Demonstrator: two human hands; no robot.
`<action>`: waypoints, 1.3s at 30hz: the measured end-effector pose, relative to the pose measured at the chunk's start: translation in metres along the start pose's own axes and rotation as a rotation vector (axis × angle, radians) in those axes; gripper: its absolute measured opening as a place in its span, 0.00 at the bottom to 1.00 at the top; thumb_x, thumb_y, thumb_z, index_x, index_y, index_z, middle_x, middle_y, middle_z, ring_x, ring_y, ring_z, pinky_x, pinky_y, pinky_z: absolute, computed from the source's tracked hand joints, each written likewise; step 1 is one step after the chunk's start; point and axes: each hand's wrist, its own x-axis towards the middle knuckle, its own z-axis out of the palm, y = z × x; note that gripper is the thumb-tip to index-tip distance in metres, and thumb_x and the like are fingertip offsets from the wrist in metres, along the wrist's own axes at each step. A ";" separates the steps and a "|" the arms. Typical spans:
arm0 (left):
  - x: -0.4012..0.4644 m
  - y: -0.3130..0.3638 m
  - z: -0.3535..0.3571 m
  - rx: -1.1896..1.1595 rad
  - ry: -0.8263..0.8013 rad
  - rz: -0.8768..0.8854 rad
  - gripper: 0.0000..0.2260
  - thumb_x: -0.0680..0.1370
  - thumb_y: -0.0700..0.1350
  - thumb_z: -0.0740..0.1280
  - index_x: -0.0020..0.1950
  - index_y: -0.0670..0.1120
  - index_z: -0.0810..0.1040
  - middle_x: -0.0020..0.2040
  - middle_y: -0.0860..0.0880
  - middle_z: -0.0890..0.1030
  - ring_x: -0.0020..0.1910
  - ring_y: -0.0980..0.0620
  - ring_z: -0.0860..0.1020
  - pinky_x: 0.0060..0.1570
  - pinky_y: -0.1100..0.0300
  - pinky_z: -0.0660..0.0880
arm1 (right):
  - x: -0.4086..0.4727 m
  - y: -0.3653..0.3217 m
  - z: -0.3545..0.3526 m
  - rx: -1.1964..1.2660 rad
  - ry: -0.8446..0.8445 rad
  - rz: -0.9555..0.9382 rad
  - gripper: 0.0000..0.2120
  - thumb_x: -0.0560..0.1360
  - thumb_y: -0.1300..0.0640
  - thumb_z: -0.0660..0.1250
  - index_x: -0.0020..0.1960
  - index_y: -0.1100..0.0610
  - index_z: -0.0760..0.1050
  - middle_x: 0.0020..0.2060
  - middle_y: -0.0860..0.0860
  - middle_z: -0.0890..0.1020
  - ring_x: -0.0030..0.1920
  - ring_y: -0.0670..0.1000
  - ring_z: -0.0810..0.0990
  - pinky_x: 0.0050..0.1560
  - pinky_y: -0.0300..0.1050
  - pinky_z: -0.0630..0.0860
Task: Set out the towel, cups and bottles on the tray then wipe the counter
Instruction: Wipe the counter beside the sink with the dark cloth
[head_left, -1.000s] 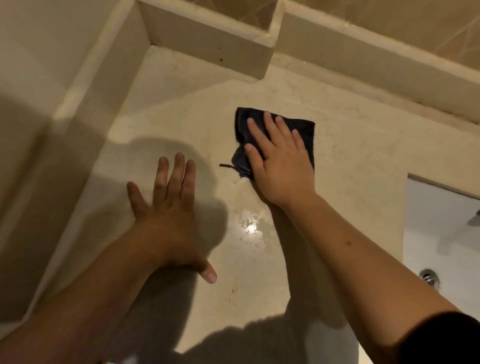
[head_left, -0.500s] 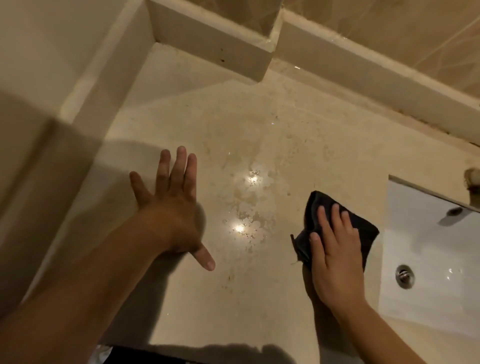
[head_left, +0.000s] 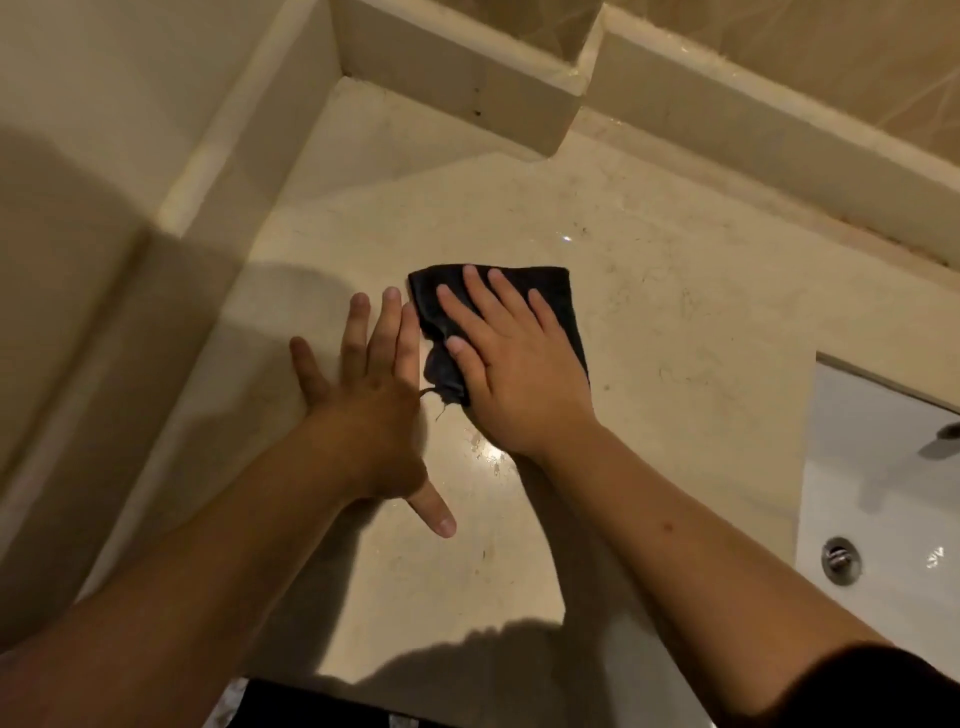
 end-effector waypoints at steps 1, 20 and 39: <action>-0.002 0.002 -0.001 -0.004 0.004 -0.005 0.86 0.31 0.81 0.64 0.67 0.43 0.14 0.66 0.45 0.12 0.66 0.40 0.15 0.63 0.23 0.33 | 0.002 0.013 -0.004 0.023 0.017 0.042 0.24 0.85 0.47 0.48 0.80 0.47 0.59 0.79 0.50 0.60 0.79 0.51 0.54 0.78 0.53 0.48; -0.008 0.004 -0.007 0.006 -0.035 -0.051 0.85 0.37 0.77 0.74 0.66 0.44 0.13 0.66 0.45 0.12 0.66 0.41 0.15 0.65 0.26 0.33 | -0.019 0.027 -0.075 0.592 0.139 0.516 0.16 0.82 0.51 0.62 0.69 0.51 0.73 0.62 0.50 0.79 0.61 0.50 0.76 0.59 0.44 0.74; -0.001 0.005 0.002 -0.044 0.027 -0.063 0.85 0.36 0.76 0.73 0.64 0.47 0.11 0.64 0.49 0.10 0.66 0.44 0.14 0.65 0.28 0.28 | -0.054 0.039 -0.012 0.087 0.363 0.323 0.14 0.79 0.54 0.69 0.62 0.57 0.81 0.55 0.61 0.79 0.49 0.64 0.74 0.50 0.55 0.72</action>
